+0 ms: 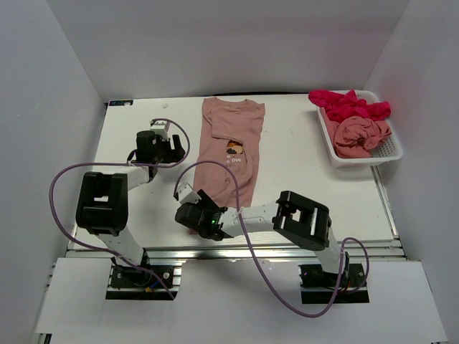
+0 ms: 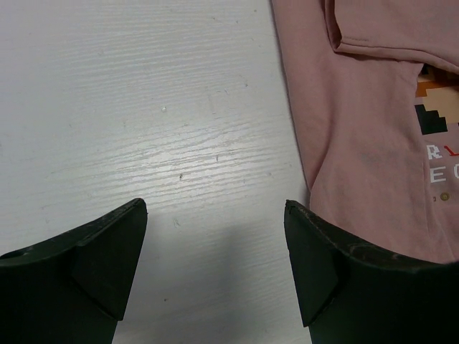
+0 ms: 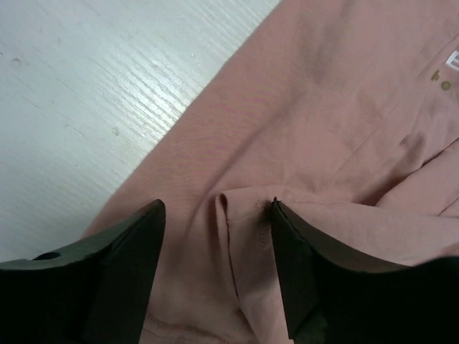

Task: Fold and stack the t-shirts
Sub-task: Rotate the tshirt 90 degrees

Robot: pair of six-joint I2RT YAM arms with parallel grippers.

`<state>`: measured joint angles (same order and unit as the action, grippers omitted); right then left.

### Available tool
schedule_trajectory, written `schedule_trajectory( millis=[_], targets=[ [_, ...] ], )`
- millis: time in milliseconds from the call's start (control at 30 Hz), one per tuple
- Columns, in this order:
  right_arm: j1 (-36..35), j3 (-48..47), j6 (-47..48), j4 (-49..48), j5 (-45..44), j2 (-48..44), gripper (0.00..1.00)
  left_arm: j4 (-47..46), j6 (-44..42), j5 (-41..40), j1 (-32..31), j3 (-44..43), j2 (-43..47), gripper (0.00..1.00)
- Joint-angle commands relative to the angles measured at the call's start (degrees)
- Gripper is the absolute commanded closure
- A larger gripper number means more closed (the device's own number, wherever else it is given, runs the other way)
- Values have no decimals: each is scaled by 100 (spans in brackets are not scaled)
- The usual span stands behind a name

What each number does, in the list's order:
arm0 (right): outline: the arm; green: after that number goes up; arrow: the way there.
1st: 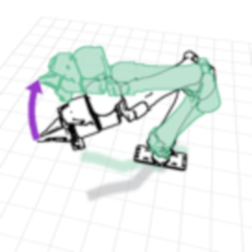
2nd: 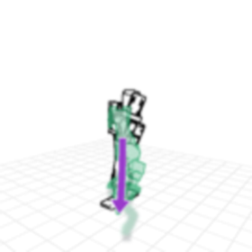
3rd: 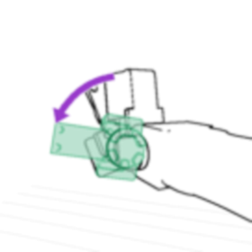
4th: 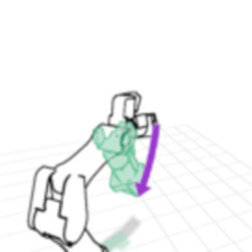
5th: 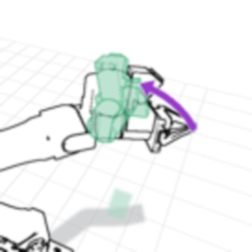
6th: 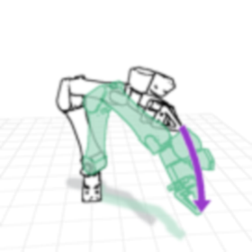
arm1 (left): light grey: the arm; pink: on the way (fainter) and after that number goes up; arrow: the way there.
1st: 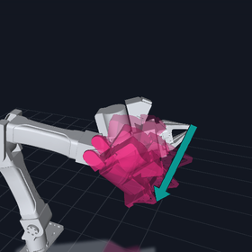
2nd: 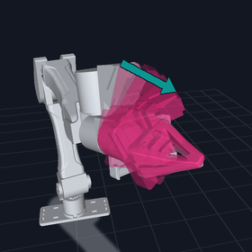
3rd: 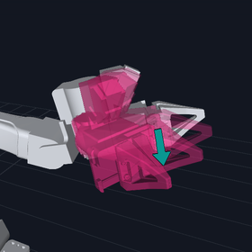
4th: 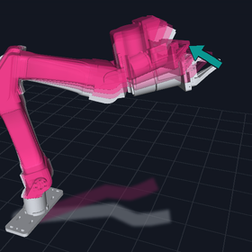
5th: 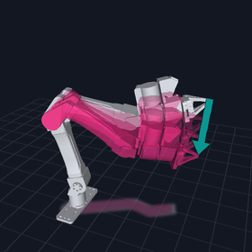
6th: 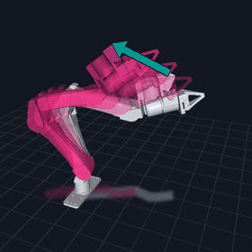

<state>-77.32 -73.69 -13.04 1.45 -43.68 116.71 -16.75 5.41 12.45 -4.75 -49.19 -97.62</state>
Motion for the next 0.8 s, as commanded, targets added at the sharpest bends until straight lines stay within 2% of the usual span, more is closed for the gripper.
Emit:
schedule_trajectory(
  millis=[0, 67, 133, 167, 200, 233, 267, 300, 633, 767],
  targets=[
    [-29, -286, -50, 311, -35, 159, 33, -100, -14, 3, -8, 32, 332, 14],
    [-29, -234, -120, 285, -61, 116, 33, -100, -22, -5, -8, 23, 323, 14],
    [-29, -119, -111, 180, -123, 37, 37, -83, -49, -6, -8, 23, 323, 14],
    [-29, -102, -111, 180, -228, 28, 41, -74, -57, -14, -8, 23, 323, 14],
    [-29, -84, -103, 180, -263, -7, 51, -74, -58, -14, -8, 23, 332, 14],
    [-29, -67, -85, 171, -316, -16, 55, -74, -58, -14, -8, 23, 349, 14],
    [-29, -58, -68, 162, -395, -25, 63, -65, -58, 3, 1, 32, 341, 14],
    [-29, -40, -59, 162, -413, -51, 64, -65, -58, 12, -8, 58, 349, 14],
    [-29, 162, -50, 30, -606, -280, 66, 41, -66, 65, -8, 6, 323, 14],
    [-29, 118, -85, 83, -580, -201, 50, 58, -31, 82, -8, -3, 341, 14]
  ],
)
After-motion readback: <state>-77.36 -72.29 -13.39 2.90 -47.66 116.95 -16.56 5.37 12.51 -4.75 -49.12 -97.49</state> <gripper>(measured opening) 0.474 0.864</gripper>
